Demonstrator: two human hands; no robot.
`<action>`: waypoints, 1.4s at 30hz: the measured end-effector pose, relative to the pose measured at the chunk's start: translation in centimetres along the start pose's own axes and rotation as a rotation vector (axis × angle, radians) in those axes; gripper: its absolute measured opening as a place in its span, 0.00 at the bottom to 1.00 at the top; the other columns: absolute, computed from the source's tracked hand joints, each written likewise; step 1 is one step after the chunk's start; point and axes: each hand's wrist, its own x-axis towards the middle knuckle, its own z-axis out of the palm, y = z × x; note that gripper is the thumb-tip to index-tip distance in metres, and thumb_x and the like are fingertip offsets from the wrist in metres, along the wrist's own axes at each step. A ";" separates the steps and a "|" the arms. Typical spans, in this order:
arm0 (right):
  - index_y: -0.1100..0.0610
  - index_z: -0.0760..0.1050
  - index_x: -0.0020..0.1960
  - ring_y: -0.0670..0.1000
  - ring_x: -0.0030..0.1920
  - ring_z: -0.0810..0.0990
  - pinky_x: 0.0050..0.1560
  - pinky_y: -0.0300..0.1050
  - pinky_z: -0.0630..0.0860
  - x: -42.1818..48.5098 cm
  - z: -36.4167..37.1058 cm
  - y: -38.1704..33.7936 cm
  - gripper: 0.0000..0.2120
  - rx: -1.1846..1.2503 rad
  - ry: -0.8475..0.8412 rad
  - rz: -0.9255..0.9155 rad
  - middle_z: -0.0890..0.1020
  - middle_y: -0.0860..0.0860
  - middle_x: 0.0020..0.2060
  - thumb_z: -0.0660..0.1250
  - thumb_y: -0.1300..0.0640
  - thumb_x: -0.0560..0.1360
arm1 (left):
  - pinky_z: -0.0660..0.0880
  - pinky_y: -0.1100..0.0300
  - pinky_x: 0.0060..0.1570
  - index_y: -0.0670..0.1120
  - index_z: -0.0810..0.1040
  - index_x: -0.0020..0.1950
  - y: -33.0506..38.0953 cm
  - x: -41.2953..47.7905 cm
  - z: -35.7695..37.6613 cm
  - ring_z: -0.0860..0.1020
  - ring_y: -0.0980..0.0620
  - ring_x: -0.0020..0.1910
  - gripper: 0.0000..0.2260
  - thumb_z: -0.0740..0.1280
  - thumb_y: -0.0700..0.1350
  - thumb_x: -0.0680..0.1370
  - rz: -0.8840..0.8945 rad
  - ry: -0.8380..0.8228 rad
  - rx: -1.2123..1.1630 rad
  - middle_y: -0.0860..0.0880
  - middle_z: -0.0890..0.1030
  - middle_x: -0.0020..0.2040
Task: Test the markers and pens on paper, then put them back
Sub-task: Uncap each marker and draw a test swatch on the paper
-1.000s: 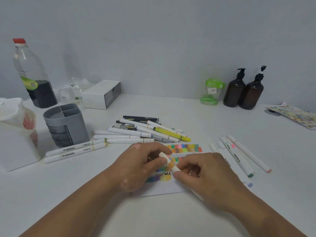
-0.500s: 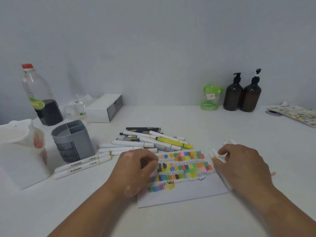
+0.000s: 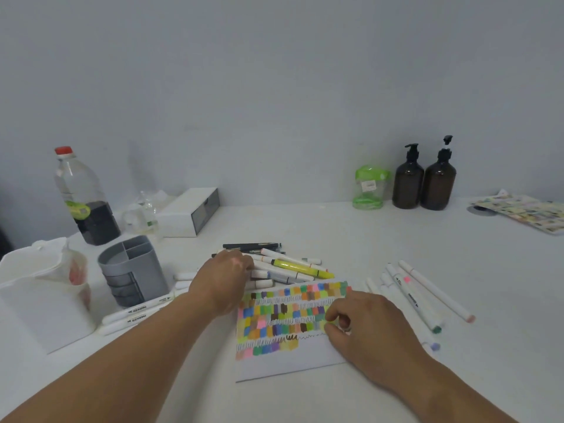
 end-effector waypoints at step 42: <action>0.57 0.85 0.49 0.53 0.31 0.77 0.32 0.42 0.76 0.4 0.2 -2.3 0.26 1.253 -0.092 0.195 0.80 0.58 0.32 0.84 0.41 0.59 | 0.73 0.54 0.44 0.54 0.76 0.57 6.6 -8.3 -4.0 0.75 0.49 0.40 0.09 0.58 0.54 0.85 0.225 -0.154 -0.691 0.53 0.77 0.40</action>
